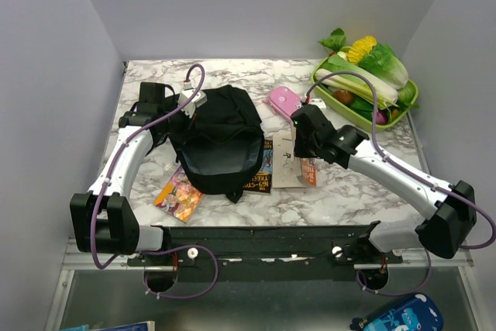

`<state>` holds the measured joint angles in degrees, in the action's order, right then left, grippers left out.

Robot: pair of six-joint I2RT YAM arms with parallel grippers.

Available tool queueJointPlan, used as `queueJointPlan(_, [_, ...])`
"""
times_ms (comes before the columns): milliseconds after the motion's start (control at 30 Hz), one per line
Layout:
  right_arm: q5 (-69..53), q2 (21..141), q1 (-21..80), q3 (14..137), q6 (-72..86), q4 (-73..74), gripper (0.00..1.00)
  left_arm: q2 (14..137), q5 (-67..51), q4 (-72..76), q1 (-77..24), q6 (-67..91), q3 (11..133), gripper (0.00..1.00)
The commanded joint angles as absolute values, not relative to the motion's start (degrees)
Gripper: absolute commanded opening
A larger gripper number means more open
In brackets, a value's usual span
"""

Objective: Pack the student bag
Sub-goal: Pick up the book from the center of the board.

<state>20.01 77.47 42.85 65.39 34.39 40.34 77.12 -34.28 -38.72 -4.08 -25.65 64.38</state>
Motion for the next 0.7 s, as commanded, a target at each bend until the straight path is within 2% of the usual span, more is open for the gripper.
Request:
queueJointPlan(0, [23.0, 73.58, 45.44, 69.95, 28.66, 43.67, 0.01, 75.94, -38.93, -38.32, -3.69, -24.43, 66.71, 0.0])
queueJointPlan(200, [24.35, 66.11, 45.97, 73.73, 23.21, 46.23, 0.01, 75.5, -38.94, -38.23, -3.69, -24.17, 66.18, 0.0])
queueJointPlan(400, [12.69, 64.34, 46.93, 78.22, 16.88, 48.78, 0.01, 74.88, -39.37, -36.57, -3.69, -21.98, 66.09, 0.0])
queueJointPlan(667, [3.34, 59.07, 56.59, 70.32, 11.87, 36.49, 0.01, 76.37, -41.74, -35.77, -3.69, -17.23, 69.96, 0.0])
